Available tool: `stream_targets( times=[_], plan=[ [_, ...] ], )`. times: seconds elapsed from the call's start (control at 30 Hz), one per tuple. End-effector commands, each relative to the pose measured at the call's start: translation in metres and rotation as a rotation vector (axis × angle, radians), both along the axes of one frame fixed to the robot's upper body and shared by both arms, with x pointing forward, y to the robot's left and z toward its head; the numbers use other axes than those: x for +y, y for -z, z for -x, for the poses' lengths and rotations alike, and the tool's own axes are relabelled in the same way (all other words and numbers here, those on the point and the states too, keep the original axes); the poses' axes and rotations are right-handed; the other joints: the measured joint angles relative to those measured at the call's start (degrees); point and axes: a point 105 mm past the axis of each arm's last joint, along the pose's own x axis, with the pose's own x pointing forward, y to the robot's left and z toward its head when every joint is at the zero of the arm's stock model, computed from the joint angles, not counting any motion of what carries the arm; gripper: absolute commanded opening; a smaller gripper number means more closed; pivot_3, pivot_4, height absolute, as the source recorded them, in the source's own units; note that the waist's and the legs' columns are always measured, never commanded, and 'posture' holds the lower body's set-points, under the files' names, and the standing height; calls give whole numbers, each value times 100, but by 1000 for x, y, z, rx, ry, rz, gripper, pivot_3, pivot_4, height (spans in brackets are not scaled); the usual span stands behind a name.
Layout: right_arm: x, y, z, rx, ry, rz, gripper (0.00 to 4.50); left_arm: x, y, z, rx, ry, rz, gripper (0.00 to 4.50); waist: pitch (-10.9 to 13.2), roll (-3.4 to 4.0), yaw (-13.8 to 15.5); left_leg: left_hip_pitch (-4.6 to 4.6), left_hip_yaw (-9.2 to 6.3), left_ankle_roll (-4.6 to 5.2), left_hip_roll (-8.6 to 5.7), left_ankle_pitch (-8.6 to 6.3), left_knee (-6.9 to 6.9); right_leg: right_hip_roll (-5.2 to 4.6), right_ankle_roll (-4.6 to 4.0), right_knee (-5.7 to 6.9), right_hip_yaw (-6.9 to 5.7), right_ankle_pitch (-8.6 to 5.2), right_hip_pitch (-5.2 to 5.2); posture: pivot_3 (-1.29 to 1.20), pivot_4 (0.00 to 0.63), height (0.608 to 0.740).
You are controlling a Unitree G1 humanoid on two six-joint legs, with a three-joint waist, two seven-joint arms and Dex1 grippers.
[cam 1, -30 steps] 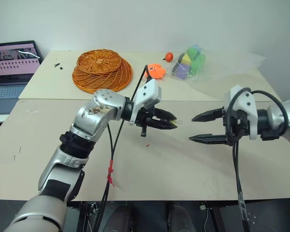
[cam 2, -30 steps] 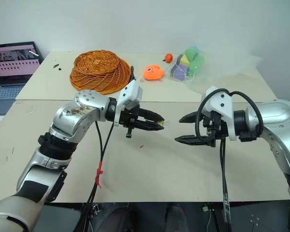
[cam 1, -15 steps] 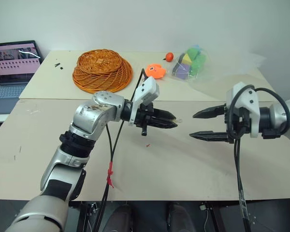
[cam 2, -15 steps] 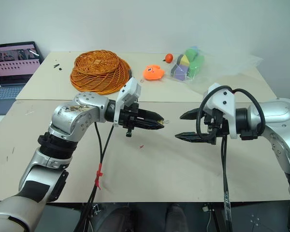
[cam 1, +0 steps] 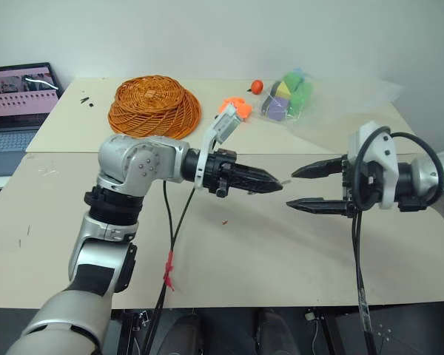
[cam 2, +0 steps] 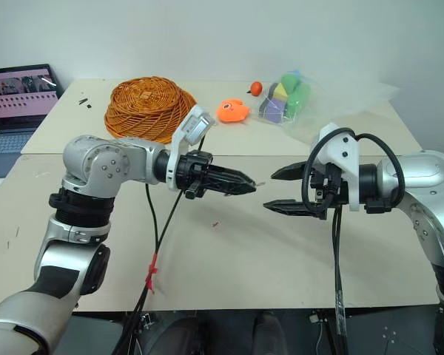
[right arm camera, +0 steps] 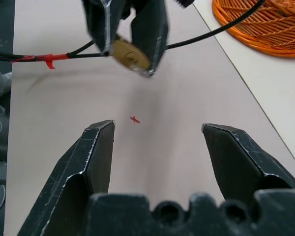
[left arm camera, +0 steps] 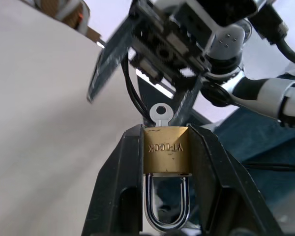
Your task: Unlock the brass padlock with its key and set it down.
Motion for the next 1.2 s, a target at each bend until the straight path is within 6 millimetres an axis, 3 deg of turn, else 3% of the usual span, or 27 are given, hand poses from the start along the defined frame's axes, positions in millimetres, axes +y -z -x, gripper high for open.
stream_targets(
  times=[0.03,0.5,0.83,1.2],
  plan=[
    [-2,-19,3,-73,-2,-18,3384,3,-5,9,35,51,3,855,0,0,3,3,0,0,0,0,0,0,0,0,0,0,3,0,150,739],
    [20,-28,25,-3,-128,-105,3384,3,-6,-13,243,-19,65,855,0,0,9,2,-1,0,-1,0,-2,-2,0,-3,0,0,2,0,150,739],
    [32,-20,24,1,-163,-126,3384,-6,-7,7,191,64,82,855,0,0,10,1,-1,-2,-1,0,-4,-3,-1,-2,1,0,0,0,150,739],
    [36,-18,21,-4,-173,-124,3384,-5,-6,8,188,53,71,855,0,0,11,1,-1,-3,-3,1,-4,-3,-1,-1,1,1,0,0,150,739]
  ],
)
